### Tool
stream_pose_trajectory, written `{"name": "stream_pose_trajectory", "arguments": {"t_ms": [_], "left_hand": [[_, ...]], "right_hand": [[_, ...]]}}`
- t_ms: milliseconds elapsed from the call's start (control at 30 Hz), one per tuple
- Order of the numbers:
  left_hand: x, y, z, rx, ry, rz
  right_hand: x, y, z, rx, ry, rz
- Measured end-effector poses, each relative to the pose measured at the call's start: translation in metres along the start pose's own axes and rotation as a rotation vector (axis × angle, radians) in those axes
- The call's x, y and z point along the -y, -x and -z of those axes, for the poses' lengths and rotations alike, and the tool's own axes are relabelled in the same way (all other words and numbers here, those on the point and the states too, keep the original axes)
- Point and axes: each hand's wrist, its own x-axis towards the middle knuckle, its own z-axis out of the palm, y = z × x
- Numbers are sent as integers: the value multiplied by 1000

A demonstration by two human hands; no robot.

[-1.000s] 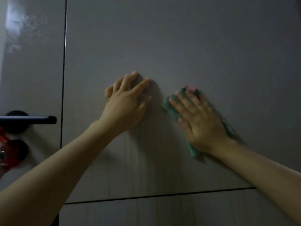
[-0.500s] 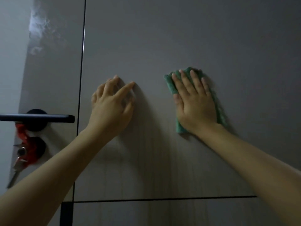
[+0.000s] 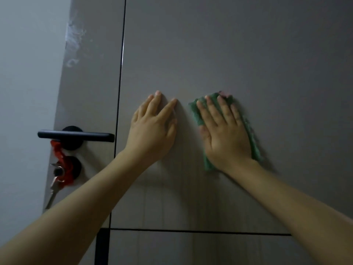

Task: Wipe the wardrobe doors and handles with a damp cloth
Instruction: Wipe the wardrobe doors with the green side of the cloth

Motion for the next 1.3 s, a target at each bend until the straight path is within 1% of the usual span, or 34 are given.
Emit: {"name": "stream_pose_trajectory", "arguments": {"t_ms": [100, 167, 233, 300, 367, 467, 533, 667, 700, 767, 833, 900, 933, 1033, 1067, 1100, 1233, 1300], "left_hand": [[-1, 0, 5, 50, -28, -30], [7, 3, 15, 22, -77, -70], [20, 10, 29, -44, -143, -75], [33, 18, 44, -68, -172, -49], [51, 23, 57, -75, -172, -11], [84, 29, 69, -37, -176, 42], [100, 35, 69, -18, -190, 61], [105, 42, 62, -100, -251, 39], [105, 42, 61, -115, -265, 40], [105, 42, 59, -135, -272, 26], [108, 41, 59, -125, -264, -5], [113, 39, 61, -87, -235, -48], [116, 39, 62, -71, -213, -71], [121, 41, 65, -78, -177, -135], [122, 42, 66, -84, -178, -153], [123, 43, 66, -85, -179, -167], [129, 46, 67, -45, -179, -226], [134, 49, 68, -50, -196, -240]], "right_hand": [[10, 32, 3, 107, -29, 204], [7, 38, 6, 134, -31, 244], [7, 37, 5, 136, -28, 228], [8, 37, 5, 140, -19, 222], [7, 38, 5, 154, -13, 219], [11, 37, 5, 159, -17, 200], [16, 33, 4, 145, -6, 172], [46, 14, -5, 76, -17, 55], [55, 11, -9, 78, -24, 63], [64, 12, -16, 107, -20, 169], [59, 12, -16, 141, -22, 293], [54, 4, -15, 146, -22, 342], [54, -2, -15, 127, -18, 325], [77, -19, -18, 66, -41, 123], [89, -20, -20, 51, -52, 82], [99, -16, -23, 50, -57, 97], [107, 9, -28, 130, -102, 377], [103, 10, -27, 150, -98, 415]]}}
